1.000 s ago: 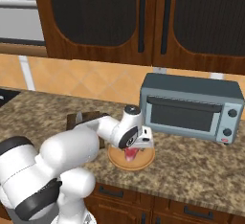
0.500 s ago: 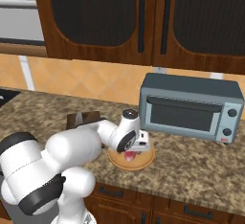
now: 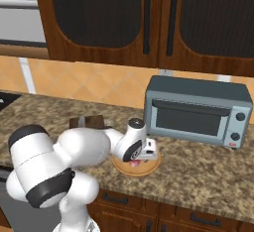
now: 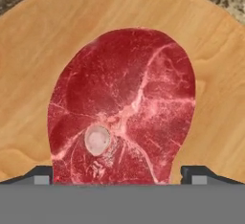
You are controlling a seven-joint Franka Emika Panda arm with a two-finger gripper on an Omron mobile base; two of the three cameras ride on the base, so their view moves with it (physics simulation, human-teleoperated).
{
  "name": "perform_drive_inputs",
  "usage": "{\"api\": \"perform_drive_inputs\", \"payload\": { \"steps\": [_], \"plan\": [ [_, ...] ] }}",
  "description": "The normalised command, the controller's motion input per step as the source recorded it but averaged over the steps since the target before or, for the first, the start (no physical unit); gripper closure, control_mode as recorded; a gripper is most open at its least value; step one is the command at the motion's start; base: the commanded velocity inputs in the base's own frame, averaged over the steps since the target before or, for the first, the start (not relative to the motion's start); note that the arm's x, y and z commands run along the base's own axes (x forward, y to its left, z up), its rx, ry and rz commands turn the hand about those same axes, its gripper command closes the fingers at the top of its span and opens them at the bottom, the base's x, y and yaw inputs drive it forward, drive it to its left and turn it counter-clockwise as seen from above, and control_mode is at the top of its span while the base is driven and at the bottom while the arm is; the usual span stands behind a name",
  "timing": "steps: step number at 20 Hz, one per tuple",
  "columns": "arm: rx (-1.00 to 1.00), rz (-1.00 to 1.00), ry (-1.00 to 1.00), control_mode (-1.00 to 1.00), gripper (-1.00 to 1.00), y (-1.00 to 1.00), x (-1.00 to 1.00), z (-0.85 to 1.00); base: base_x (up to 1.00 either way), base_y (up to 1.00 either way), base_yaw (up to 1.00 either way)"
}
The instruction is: Pick up the knife from the drawer and place it on the cutting board. Then place the meat from the plate to the cutting board.
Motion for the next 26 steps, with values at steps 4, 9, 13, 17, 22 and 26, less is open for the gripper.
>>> {"api": "perform_drive_inputs", "payload": {
  "steps": [4,9,13,17,22,26],
  "plan": [
    [0.00,0.00,0.00,-1.00,1.00,-0.02,0.06,-0.26,0.00,0.00,0.00],
    [0.00,0.08,0.00,-1.00,1.00,0.11,0.03,-0.02,0.00,0.00,0.00],
    [0.00,0.23,-0.07,-1.00,1.00,0.15,-0.28,0.75,0.00,0.00,0.00],
    [0.00,0.24,-0.10,-1.00,1.00,0.34,-0.33,0.80,0.00,0.00,0.00],
    [-0.05,0.24,0.00,-1.00,1.00,0.77,-0.03,0.27,0.00,0.00,0.00],
    [-0.02,0.23,0.01,-1.00,1.00,0.95,0.30,0.00,0.00,0.00,0.00]
  ]
}}
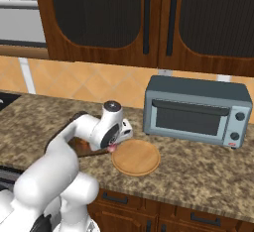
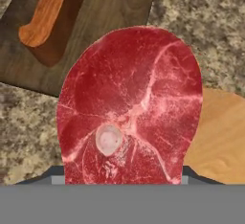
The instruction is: Pick up the knife from the drawer and place it on the cutting board. Then place the meat from the plate to the cutting board.
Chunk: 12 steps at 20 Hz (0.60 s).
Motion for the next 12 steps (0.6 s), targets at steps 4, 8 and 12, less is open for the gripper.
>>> {"api": "perform_drive_inputs", "payload": {
  "steps": [4,8,12],
  "plan": [
    [0.00,0.16,0.09,-1.00,1.00,0.68,0.49,0.00,0.00,0.00,0.00],
    [0.00,0.10,0.10,-1.00,1.00,0.28,0.65,-0.04,0.00,0.00,0.00],
    [0.00,0.08,0.08,-1.00,1.00,0.11,0.71,-0.14,0.00,0.00,0.00]
  ]
}}
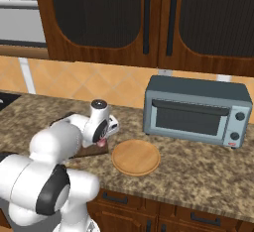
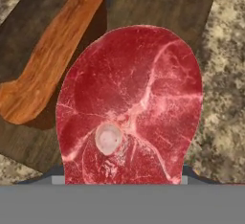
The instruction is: Pick up the knife from the drawer and place it on the cutting board. Then place the meat from the plate to the cutting board.
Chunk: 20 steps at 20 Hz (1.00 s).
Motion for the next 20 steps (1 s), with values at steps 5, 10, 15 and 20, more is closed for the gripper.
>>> {"api": "perform_drive_inputs", "payload": {
  "steps": [5,10,15,20],
  "plan": [
    [0.00,0.06,0.04,-1.00,1.00,0.43,0.34,-0.20,0.00,0.00,0.00],
    [0.00,0.05,0.02,-1.00,-1.00,0.31,0.35,-0.16,0.00,0.00,0.00],
    [0.00,0.04,-0.06,-1.00,-1.00,0.00,-0.14,0.09,0.00,0.00,0.00],
    [0.00,0.00,-0.11,-1.00,-1.00,0.00,-0.37,0.22,0.00,0.00,0.00]
  ]
}}
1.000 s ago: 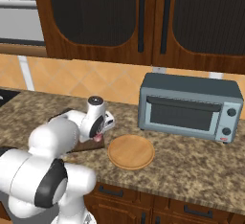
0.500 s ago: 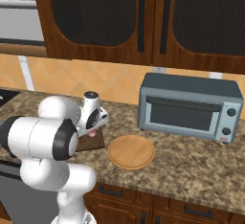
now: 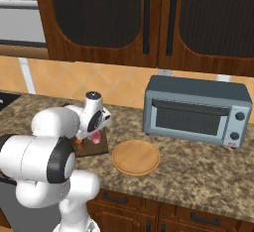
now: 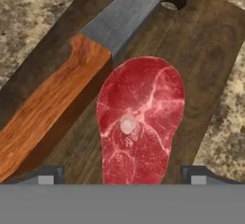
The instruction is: Pick up the knife from the drawer and place it on the cutting board. Then place the meat from the plate to the cutting board.
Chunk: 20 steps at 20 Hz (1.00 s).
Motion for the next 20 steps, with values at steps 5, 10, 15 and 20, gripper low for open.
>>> {"api": "perform_drive_inputs", "payload": {
  "steps": [5,10,15,20],
  "plan": [
    [0.00,0.00,-0.11,-1.00,-1.00,-0.10,-0.53,0.22,0.00,0.00,0.00],
    [0.00,0.00,-0.23,-1.00,-1.00,-0.64,-0.76,0.47,0.00,0.00,0.00],
    [0.01,0.00,-0.26,-1.00,-1.00,-0.54,-0.55,0.42,0.00,0.00,0.00],
    [0.03,0.00,-0.22,-1.00,-1.00,-0.49,-0.38,0.52,0.00,0.00,0.00]
  ]
}}
